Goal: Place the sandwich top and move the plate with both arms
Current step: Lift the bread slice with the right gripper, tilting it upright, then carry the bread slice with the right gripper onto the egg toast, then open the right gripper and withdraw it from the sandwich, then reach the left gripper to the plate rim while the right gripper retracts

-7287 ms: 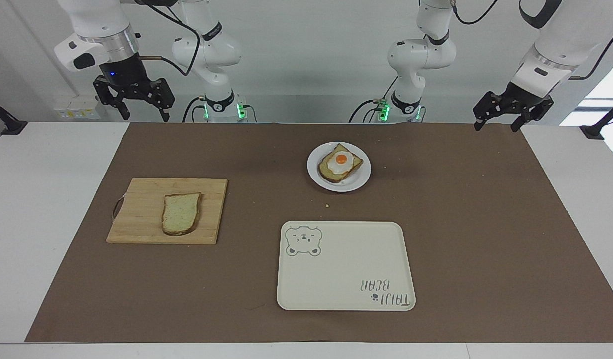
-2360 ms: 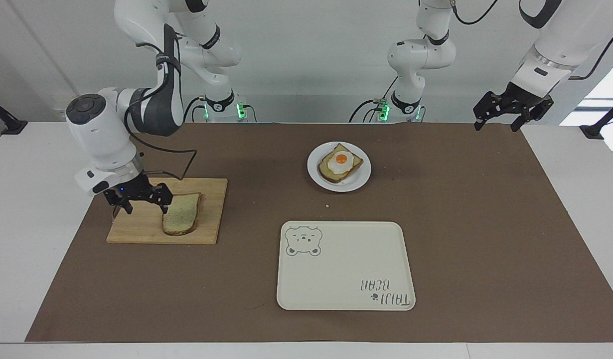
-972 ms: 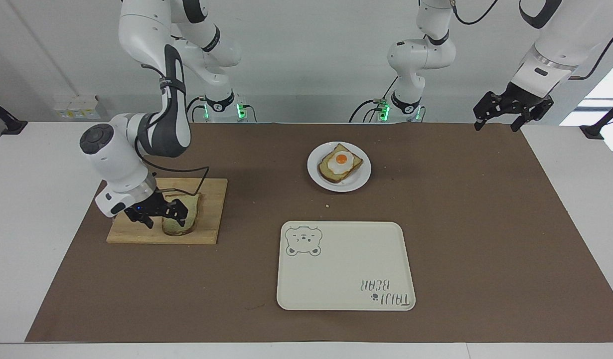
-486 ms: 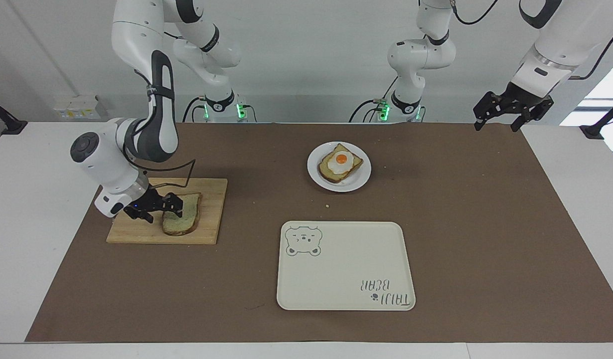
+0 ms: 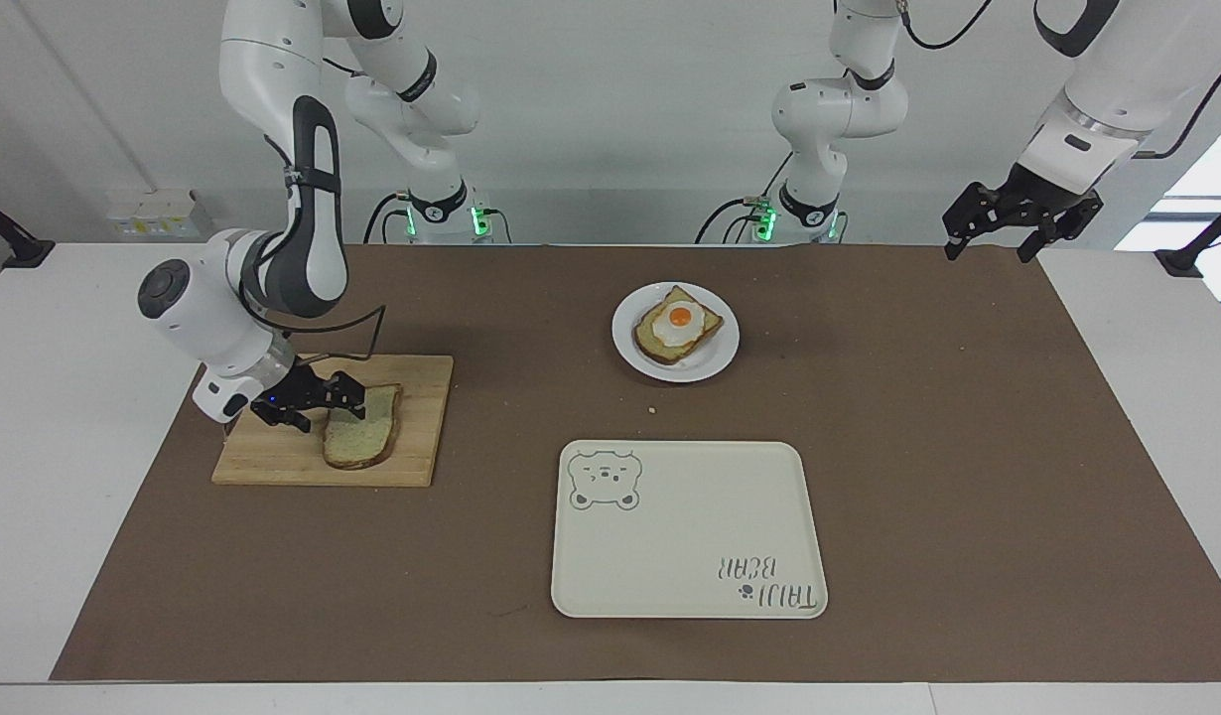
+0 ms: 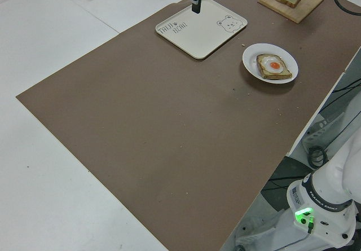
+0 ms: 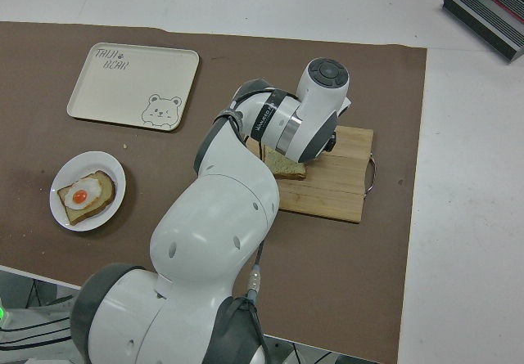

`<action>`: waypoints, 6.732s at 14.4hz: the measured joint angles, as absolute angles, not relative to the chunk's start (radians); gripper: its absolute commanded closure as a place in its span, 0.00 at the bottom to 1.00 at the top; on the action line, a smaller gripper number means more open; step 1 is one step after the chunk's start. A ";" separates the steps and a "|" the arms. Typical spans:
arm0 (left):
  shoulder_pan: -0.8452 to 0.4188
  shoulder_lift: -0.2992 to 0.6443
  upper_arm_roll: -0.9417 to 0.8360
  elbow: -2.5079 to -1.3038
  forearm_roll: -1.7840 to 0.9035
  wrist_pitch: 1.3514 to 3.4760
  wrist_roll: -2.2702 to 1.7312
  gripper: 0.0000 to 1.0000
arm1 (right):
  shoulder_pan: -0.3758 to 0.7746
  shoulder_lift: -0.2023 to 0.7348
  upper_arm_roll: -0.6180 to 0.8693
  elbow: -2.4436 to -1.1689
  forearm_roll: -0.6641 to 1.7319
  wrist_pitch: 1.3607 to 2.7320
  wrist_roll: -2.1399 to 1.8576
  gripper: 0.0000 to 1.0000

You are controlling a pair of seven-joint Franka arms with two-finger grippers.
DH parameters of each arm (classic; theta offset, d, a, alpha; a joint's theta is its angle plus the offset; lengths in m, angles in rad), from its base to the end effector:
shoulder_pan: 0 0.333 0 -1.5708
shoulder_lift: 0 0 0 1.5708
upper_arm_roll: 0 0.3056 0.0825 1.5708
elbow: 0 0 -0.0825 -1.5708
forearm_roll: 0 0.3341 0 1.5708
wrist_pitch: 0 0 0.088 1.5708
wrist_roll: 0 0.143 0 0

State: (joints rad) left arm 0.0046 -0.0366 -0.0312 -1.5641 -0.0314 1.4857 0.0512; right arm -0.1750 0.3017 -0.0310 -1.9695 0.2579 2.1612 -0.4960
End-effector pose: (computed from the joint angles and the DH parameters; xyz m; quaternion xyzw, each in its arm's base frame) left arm 0.4831 -0.0178 0.5918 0.9989 -0.0399 -0.0207 0.0153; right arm 0.5435 -0.0949 0.2979 -0.9914 -0.0671 0.0171 0.1108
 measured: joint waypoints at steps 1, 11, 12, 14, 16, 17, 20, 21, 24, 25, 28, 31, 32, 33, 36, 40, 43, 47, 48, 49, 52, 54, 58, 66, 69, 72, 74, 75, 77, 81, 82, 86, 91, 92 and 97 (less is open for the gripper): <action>0.005 -0.037 -0.031 -1.564 -0.031 1.486 0.051 0.00 | -0.179 0.302 -0.031 -1.970 0.259 2.161 -0.499 0.67; 0.005 -0.037 -0.031 -1.564 -0.031 1.486 0.051 0.00 | -0.179 0.294 -0.034 -1.971 0.277 2.162 -0.498 1.00; 0.005 -0.037 -0.031 -1.564 -0.031 1.486 0.051 0.00 | -0.178 0.294 -0.034 -1.970 0.278 2.162 -0.498 1.00; 0.005 -0.037 -0.031 -1.564 -0.031 1.486 0.051 0.00 | -0.177 0.294 -0.031 -1.959 0.280 2.153 -0.498 1.00; 0.005 -0.037 -0.031 -1.564 -0.031 1.486 0.051 0.00 | -0.176 0.292 -0.030 -1.925 0.282 2.097 -0.494 1.00; 0.005 -0.037 -0.031 -1.564 -0.031 1.486 0.051 0.00 | -0.176 0.290 -0.030 -1.897 0.283 2.051 -0.490 1.00; 0.005 -0.037 -0.031 -1.564 -0.031 1.486 0.051 0.00 | -0.175 0.276 -0.025 -1.795 0.288 1.886 -0.426 1.00; 0.005 -0.037 -0.031 -1.564 -0.031 1.486 0.051 0.00 | -0.175 0.269 -0.021 -1.767 0.291 1.840 -0.402 1.00; 0.005 -0.037 -0.031 -1.564 -0.031 1.486 0.051 0.00 | -0.171 0.249 -0.016 -1.727 0.345 1.737 -0.379 1.00; 0.005 -0.037 -0.031 -1.564 -0.031 1.486 0.051 0.00 | -0.170 0.240 -0.011 -1.724 0.358 1.710 -0.379 1.00; 0.005 -0.037 -0.031 -1.564 -0.031 1.486 0.051 0.00 | -0.160 0.218 0.008 -1.724 0.408 1.646 -0.377 1.00; 0.005 -0.037 -0.031 -1.564 -0.031 1.486 0.051 0.00 | -0.142 0.209 0.019 -1.724 0.430 1.593 -0.367 1.00; 0.005 -0.037 -0.031 -1.564 -0.031 1.486 0.051 0.00 | -0.131 0.209 0.022 -1.724 0.432 1.588 -0.343 1.00; 0.005 -0.037 -0.031 -1.564 -0.031 1.486 0.051 0.00 | -0.125 0.208 0.031 -1.725 0.437 1.587 -0.317 1.00; 0.005 -0.037 -0.031 -1.564 -0.031 1.486 0.051 0.00 | -0.121 0.208 0.097 -1.729 0.457 1.587 -0.217 1.00; 0.005 -0.037 -0.031 -1.564 -0.031 1.486 0.051 0.00 | -0.100 0.206 0.191 -1.736 0.471 1.595 -0.099 1.00; 0.005 -0.037 -0.031 -1.564 -0.031 1.486 0.051 0.00 | -0.015 0.202 0.203 -1.747 0.478 1.663 -0.011 1.00; 0.005 -0.037 -0.031 -1.564 -0.031 1.486 0.051 0.00 | 0.083 0.192 0.205 -1.770 0.511 1.764 0.063 1.00; 0.005 -0.037 -0.031 -1.564 -0.031 1.486 0.051 0.00 | 0.106 0.186 0.205 -1.782 0.522 1.794 0.089 1.00; 0.005 -0.037 -0.031 -1.564 -0.031 1.486 0.051 0.00 | 0.134 0.180 0.205 -1.795 0.528 1.824 0.121 1.00; 0.005 -0.037 -0.031 -1.564 -0.031 1.486 0.051 0.00 | 0.241 0.174 0.207 -1.843 0.530 1.944 0.217 1.00; 0.005 -0.037 -0.031 -1.564 -0.031 1.486 0.051 0.00 | 0.290 0.174 0.207 -1.871 0.530 1.992 0.241 1.00; 0.005 -0.037 -0.031 -1.564 -0.031 1.486 0.051 0.00 | 0.352 0.173 0.207 -1.925 0.530 2.072 0.244 1.00; 0.005 -0.037 -0.031 -1.564 -0.031 1.486 0.051 0.00 | 0.460 0.190 0.207 -2.053 0.557 2.280 0.253 1.00; 0.005 -0.037 -0.031 -1.564 -0.031 1.486 0.051 0.00 | 0.473 0.196 0.206 -2.076 0.563 2.298 0.254 1.00; 0.005 -0.037 -0.031 -1.564 -0.031 1.486 0.051 0.00 | 0.472 0.197 0.201 -2.087 0.563 2.298 0.254 0.00; 0.005 -0.037 -0.031 -1.564 -0.031 1.486 0.051 0.00 | 0.467 0.198 0.197 -2.087 0.563 2.298 0.254 0.00; 0.005 -0.037 -0.031 -1.564 -0.031 1.486 0.051 0.00 | 0.465 0.198 0.193 -2.087 0.563 2.299 0.254 0.00; 0.005 -0.037 -0.031 -1.564 -0.031 1.486 0.051 0.00 | 0.457 0.198 0.181 -2.083 0.556 2.306 0.254 0.00; 0.005 -0.037 -0.031 -1.564 -0.031 1.486 0.051 0.00 | 0.340 0.176 0.176 -2.059 0.457 2.310 0.254 0.00; 0.005 -0.037 -0.031 -1.564 -0.031 1.486 0.051 0.00 | 0.311 0.167 0.175 -2.053 0.423 2.308 0.254 0.00; 0.005 -0.037 -0.031 -1.564 -0.031 1.486 0.051 0.00 | 0.221 0.136 0.173 -2.018 0.240 2.255 0.254 0.00; 0.004 -0.037 -0.034 -1.564 -0.031 1.486 0.054 0.00 | 0.124 0.106 0.174 -1.892 0.053 2.055 0.253 0.00; 0.003 -0.037 -0.038 -1.564 -0.031 1.486 0.055 0.00 | 0.115 0.103 0.174 -1.863 0.050 2.013 0.252 0.00; -0.001 -0.050 -0.052 -1.623 -0.111 1.505 0.055 0.00 | 0.088 0.024 0.173 -1.795 0.048 1.876 0.252 0.00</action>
State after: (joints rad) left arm -0.0009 -0.0500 -0.0521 -1.6234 -0.1111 1.5055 0.0549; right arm 0.0882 0.0242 0.1732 -1.7949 0.0478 1.8758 0.2524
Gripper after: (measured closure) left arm 0.000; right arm 0.000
